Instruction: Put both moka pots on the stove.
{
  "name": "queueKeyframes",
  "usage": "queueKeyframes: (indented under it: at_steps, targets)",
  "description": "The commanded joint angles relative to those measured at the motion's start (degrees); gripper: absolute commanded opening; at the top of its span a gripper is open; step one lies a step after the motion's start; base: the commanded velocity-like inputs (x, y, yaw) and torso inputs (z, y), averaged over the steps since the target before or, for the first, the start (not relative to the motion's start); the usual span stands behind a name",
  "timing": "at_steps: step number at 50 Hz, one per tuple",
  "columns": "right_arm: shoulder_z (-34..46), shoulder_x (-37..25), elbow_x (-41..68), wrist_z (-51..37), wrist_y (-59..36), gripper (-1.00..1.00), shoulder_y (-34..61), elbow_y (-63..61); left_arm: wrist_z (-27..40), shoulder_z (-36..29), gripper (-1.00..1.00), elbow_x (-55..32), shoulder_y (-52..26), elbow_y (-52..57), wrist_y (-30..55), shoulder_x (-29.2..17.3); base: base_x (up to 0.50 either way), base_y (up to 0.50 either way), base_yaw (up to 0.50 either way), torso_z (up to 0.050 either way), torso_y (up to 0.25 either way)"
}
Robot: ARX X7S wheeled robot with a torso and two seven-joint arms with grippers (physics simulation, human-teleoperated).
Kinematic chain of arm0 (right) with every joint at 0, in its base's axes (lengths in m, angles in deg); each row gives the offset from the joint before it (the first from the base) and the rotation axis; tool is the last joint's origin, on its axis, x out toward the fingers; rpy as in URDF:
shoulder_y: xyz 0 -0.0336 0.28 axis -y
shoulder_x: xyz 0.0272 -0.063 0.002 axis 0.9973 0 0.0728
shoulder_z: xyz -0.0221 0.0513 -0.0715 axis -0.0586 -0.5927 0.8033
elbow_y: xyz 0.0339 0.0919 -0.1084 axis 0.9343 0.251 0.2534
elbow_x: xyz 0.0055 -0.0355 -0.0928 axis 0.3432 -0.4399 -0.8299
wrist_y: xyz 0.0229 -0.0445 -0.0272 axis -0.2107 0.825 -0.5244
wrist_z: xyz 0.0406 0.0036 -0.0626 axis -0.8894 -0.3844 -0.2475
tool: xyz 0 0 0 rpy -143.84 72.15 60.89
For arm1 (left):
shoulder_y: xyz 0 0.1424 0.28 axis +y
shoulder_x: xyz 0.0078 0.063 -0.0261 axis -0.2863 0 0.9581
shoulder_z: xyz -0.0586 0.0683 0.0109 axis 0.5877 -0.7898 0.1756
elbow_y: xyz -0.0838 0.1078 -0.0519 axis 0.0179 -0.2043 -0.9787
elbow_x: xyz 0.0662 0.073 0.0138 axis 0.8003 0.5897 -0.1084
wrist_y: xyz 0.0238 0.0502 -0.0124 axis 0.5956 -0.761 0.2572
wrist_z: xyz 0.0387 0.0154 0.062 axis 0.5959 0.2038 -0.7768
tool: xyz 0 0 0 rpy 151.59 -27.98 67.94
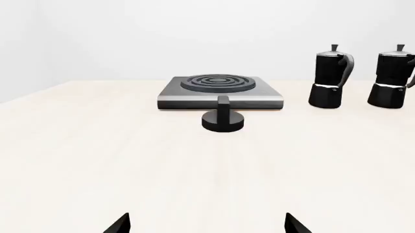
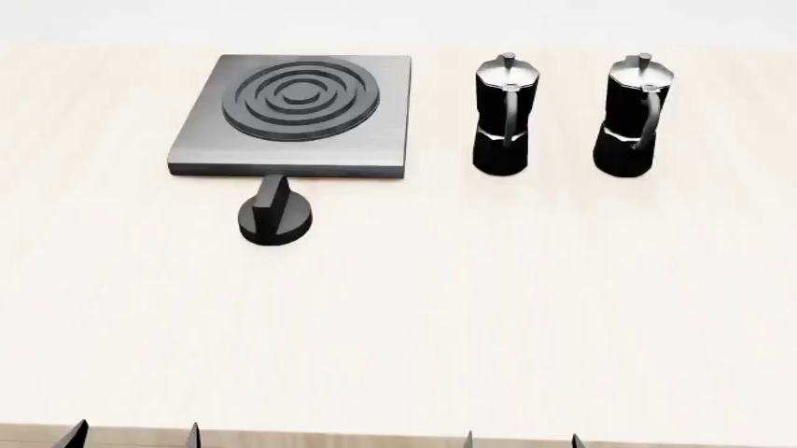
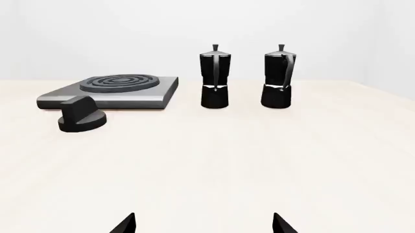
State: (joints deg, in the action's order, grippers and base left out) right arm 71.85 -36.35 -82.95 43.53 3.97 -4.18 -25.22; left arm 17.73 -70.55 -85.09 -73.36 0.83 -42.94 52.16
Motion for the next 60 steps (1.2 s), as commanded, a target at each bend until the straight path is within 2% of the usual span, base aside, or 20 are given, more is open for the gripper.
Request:
queueKeyframes:
  at_steps: [1, 17, 30, 41, 44, 60]
  targets:
    - [0.7, -0.6, 0.6, -0.7, 0.3, 1.0, 0.1, 0.4, 10.3, -10.7, 1.0, -8.8, -1.3, -1.5, -1.7, -8.6, 0.0, 0.0, 0.0, 0.0, 0.0]
    - [4.2, -3.3, 2.2, -3.8, 0.3, 1.0, -1.1, -3.4, 11.2, -11.0, 1.0, -9.1, -0.5, 0.1, -2.1, -9.6, 0.0, 0.0, 0.0, 0.0, 0.0]
    - [5.2, -5.9, 4.7, -4.6, -9.8, 1.0, -6.5, -28.3, 13.6, -10.6, 1.0, -7.4, 0.8, 13.5, 0.2, -11.9, 0.0, 0.0, 0.0, 0.0, 0.0]
    - [4.0, -7.4, 7.7, -5.9, -14.1, 1.0, -8.7, -41.7, 14.9, -10.5, 1.0, -6.7, 2.1, 23.6, -0.1, -13.0, 0.0, 0.0, 0.0, 0.0, 0.0]
    - [4.2, -7.9, 8.1, -6.2, -15.6, 1.0, -9.4, -45.8, 15.6, -10.4, 1.0, -5.9, 1.5, 28.1, 3.2, -13.7, 0.0, 0.0, 0.0, 0.0, 0.0]
    - [4.6, -9.0, 9.4, -6.7, -12.2, 1.0, -10.4, -48.2, 17.3, -11.1, 1.0, -3.9, 2.3, 33.3, 4.7, -14.4, 0.0, 0.0, 0.0, 0.0, 0.0]
